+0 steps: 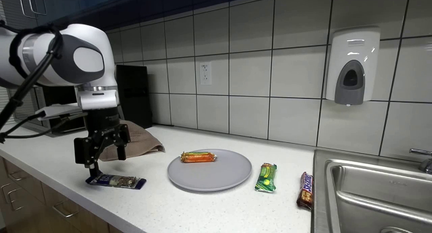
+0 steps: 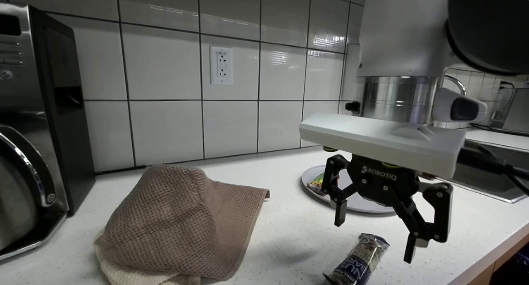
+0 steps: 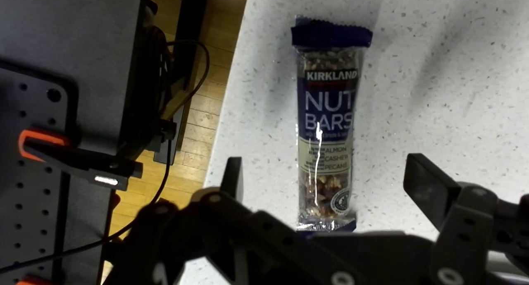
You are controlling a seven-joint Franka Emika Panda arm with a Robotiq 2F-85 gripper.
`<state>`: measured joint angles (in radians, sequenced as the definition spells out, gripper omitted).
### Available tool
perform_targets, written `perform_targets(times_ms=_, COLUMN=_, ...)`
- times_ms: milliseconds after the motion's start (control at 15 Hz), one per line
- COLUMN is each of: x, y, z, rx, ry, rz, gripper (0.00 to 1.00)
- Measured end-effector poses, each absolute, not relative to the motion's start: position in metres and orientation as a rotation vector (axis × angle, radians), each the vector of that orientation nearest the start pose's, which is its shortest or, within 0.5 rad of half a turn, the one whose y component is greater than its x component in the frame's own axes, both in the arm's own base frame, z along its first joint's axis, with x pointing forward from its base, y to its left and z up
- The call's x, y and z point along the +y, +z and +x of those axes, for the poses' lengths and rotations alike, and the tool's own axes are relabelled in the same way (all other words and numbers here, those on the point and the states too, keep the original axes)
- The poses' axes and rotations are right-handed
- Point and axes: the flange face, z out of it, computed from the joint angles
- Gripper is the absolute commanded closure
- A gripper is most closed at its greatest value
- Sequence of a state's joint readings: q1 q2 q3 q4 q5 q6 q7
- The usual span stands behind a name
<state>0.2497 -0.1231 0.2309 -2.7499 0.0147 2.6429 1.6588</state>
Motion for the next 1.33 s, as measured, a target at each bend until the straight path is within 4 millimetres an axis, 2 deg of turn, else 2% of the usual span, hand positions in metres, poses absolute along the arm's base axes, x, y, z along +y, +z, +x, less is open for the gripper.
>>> perform_targets(times_ms=800, x=0.173, y=0.220, z=0.355, rx=1.780, ry=-0.005, rz=-2.575, gripper=0.00)
perform_targets(times_ms=867, x=0.173, y=0.218, z=0.356, rx=1.781, ry=-0.002, rz=-2.576, gripper=0.04)
perform_targets(times_ms=933, x=0.172, y=0.216, z=0.357, rx=1.782, ry=-0.001, rz=-2.576, gripper=0.26)
perform_targets(times_ms=1067, x=0.172, y=0.213, z=0.360, rx=1.783, ry=0.001, rz=-2.574, gripper=0.31)
perform_targets(times_ms=1333, x=0.172, y=0.211, z=0.368, rx=1.781, ry=-0.002, rz=-2.569, gripper=0.62)
